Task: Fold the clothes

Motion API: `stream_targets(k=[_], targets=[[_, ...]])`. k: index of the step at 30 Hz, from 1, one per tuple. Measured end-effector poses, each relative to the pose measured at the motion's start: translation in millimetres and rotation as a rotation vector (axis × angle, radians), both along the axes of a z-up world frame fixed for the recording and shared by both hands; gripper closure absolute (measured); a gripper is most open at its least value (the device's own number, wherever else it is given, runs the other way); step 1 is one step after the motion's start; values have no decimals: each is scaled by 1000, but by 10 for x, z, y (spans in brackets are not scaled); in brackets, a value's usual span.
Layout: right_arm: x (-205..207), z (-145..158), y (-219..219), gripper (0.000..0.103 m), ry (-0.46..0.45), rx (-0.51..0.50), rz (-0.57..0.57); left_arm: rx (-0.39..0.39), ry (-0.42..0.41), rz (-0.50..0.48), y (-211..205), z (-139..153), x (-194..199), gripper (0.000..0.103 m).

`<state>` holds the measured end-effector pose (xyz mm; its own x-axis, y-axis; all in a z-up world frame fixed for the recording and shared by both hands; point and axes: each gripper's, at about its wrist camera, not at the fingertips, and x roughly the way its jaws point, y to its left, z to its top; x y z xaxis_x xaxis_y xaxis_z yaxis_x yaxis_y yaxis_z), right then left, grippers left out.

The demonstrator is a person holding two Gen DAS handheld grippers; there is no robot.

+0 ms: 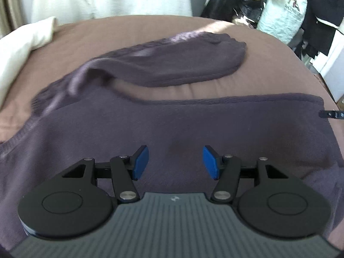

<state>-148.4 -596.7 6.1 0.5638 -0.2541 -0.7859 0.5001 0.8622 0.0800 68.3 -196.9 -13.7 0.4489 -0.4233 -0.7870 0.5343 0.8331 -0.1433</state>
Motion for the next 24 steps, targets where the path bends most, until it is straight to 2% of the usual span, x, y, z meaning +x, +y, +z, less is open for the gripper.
stream_targets(k=[1,4,5,6,7,11,13,14,15,17,19,20,21,22,24], targets=[[45,-55,-30,46,-12,10,5,3,1,-3,-56,-51,37,48],[196,-263,58,50,17,-69,68,20,-10,17,-149,-190,118,50],[254,-294,85,66,32,-115,81,2,-21,33,-114,-175,120,50],[278,-276,143,96,19,-158,95,-16,-32,48,-78,-160,123,51],[299,-253,200,98,6,-203,106,-34,-43,63,-42,-145,125,52],[297,20,371,100,-93,-455,37,-105,-87,120,97,-82,136,52],[329,119,318,100,-134,-502,-8,-130,-112,131,145,-34,159,52],[372,113,281,100,-122,-498,-10,-132,-115,130,156,-28,173,52],[419,101,244,99,-107,-489,-8,-97,-92,111,127,-78,195,52],[566,-48,176,98,-20,-396,64,13,-43,69,79,-215,215,50],[651,-192,228,74,97,-420,61,120,-40,42,93,-331,198,47],[640,-196,305,59,110,-460,40,146,-71,38,151,-349,192,44],[611,-173,385,56,94,-487,21,172,-103,34,209,-366,186,34],[562,-116,483,55,64,-485,16,196,-126,31,261,-387,196,29],[476,16,675,50,-5,-441,37,223,-127,34,323,-452,318,25]])
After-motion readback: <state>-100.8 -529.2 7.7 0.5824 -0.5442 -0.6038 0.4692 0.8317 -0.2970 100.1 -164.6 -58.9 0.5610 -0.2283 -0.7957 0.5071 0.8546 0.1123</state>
